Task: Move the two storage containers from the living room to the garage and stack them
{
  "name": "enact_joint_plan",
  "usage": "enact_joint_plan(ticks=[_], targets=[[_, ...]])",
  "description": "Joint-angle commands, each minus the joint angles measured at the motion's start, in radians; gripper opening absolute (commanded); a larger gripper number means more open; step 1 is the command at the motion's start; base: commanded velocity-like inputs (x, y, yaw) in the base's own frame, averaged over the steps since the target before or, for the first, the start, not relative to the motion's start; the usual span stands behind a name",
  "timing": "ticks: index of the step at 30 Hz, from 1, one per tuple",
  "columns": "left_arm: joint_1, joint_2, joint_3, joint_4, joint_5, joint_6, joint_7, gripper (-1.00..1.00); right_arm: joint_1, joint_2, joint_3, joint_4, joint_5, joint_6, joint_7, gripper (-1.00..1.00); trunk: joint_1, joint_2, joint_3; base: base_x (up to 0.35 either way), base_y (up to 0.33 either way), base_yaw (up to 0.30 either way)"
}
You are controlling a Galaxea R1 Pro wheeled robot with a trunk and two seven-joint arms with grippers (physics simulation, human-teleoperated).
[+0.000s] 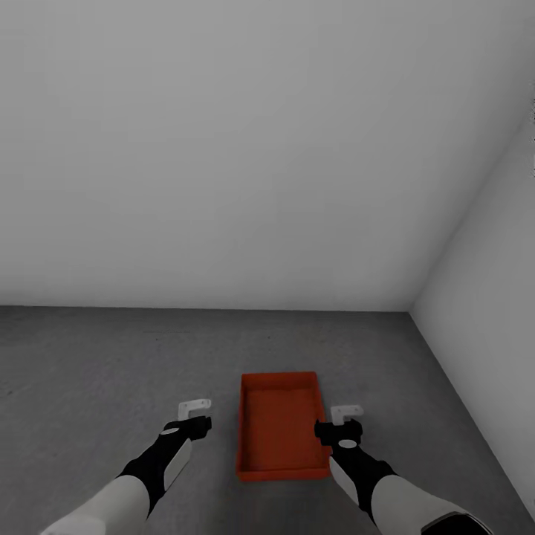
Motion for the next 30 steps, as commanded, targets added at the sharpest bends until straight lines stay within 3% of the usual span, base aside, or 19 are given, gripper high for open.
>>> enact_joint_plan(ticks=[1, 13, 20, 24, 30], targets=[[0.0, 0.001, -0.007, -0.001, 0.009, 0.005, 0.007, 1.0, -0.001, 0.0, 0.008, 0.01, -0.01, -0.007, -0.005, 1.0, -0.001, -0.001, -0.001, -0.298, 0.159, -0.004], [0.0, 0.001, -0.007, 0.03, 0.011, 0.013, -0.002, 1.0, -0.001, -0.001, 0.004, 0.098, -0.021, -0.015, -0.007, 1.0, -0.001, -0.001, 0.013, -0.104, 0.061, -0.089], [0.0, 0.012, -0.005, 0.266, 0.015, 0.006, -0.004, 1.0, 0.002, 0.0, 0.004, 0.195, -0.021, -0.01, -0.004, 1.0, -0.001, -0.001, 0.023, -0.003, 0.002, -0.082], [0.001, 0.038, -0.006, 0.336, 0.039, 0.007, -0.004, 1.0, 0.051, -0.002, 0.003, 0.208, -0.021, -0.005, -0.002, 1.0, -0.001, -0.001, 0.029, 0.0, 0.0, -0.073], [0.008, 0.057, -0.006, 0.353, 0.086, 0.004, -0.005, 1.0, 0.151, -0.003, 0.004, 0.211, -0.017, -0.005, 0.002, 1.0, -0.001, -0.001, 0.039, 0.0, 0.0, -0.069]])
